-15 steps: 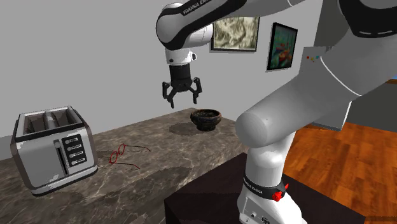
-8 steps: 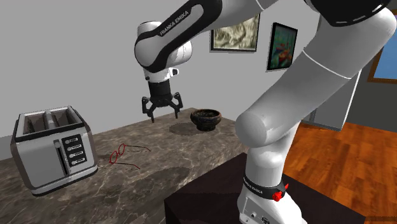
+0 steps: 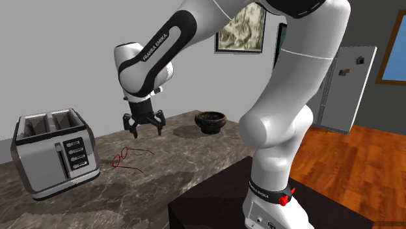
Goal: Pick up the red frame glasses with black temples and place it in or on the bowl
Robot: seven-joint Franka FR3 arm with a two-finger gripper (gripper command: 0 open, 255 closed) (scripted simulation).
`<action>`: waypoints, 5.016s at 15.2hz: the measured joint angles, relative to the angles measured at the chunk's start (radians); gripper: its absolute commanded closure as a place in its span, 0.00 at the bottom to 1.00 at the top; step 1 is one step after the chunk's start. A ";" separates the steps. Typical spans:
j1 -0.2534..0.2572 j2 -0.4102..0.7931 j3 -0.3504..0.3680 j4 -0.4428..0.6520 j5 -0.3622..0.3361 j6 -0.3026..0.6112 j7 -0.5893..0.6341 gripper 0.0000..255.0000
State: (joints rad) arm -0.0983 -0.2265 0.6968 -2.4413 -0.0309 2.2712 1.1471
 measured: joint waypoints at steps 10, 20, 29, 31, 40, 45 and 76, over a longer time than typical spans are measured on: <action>0.059 0.529 0.038 0.331 -0.534 0.000 0.590 0.00; 0.121 0.664 -0.037 0.384 -0.663 0.038 0.691 0.00; 0.123 0.664 -0.037 0.389 -0.667 0.044 0.693 1.00; 0.122 0.663 -0.037 0.389 -0.666 0.043 0.691 1.00; 0.107 0.634 -0.019 0.385 -0.633 0.019 0.666 1.00; 0.085 0.584 0.010 0.390 -0.579 -0.019 0.624 1.00; -0.093 0.211 0.043 0.332 -0.226 -0.142 0.240 1.00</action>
State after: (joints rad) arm -0.1911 -0.0155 0.7397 -2.1091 -0.2569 2.1290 1.3866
